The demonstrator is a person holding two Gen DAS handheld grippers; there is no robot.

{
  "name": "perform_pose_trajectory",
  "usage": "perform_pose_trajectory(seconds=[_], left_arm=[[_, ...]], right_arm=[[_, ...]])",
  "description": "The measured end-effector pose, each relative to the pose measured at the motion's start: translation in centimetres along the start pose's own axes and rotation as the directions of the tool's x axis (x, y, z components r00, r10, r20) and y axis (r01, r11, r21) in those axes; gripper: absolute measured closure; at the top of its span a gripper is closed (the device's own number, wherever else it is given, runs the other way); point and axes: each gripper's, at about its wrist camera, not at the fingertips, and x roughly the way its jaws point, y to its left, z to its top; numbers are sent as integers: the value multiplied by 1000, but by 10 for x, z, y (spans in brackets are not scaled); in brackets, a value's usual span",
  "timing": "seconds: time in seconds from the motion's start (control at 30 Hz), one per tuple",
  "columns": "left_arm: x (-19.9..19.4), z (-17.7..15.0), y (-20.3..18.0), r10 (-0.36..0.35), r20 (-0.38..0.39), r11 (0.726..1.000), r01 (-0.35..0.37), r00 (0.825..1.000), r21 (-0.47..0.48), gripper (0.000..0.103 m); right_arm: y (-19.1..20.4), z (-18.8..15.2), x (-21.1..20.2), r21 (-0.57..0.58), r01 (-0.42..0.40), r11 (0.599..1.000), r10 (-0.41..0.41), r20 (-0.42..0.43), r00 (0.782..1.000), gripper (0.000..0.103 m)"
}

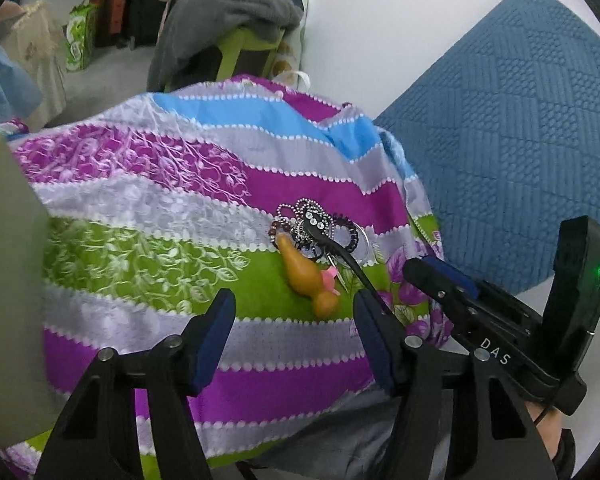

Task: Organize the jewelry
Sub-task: 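Grasp the black hair stick with the right tool while the left tool grasps the orange gourd pendant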

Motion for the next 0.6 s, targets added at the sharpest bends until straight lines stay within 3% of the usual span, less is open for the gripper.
perform_pose_trajectory(seconds=[0.07, 0.13, 0.3, 0.6], left_arm=[[12, 3, -1, -5, -12, 1000, 5, 1000, -3, 43], [27, 5, 0, -14, -28, 1000, 13, 1000, -12, 53], [54, 7, 4, -29, -75, 999, 26, 997, -34, 59], [81, 15, 4, -42, -87, 998, 39, 995, -41, 60]], right_arm=[[-4, 2, 10, -6, -4, 1000, 4, -22, 1000, 76], [-9, 3, 23, -12, -4, 1000, 4, -50, 999, 77], [-16, 1, 48, 4, -25, 1000, 25, -132, 991, 80], [-18, 1, 68, 19, -57, 998, 60, -185, 981, 80]])
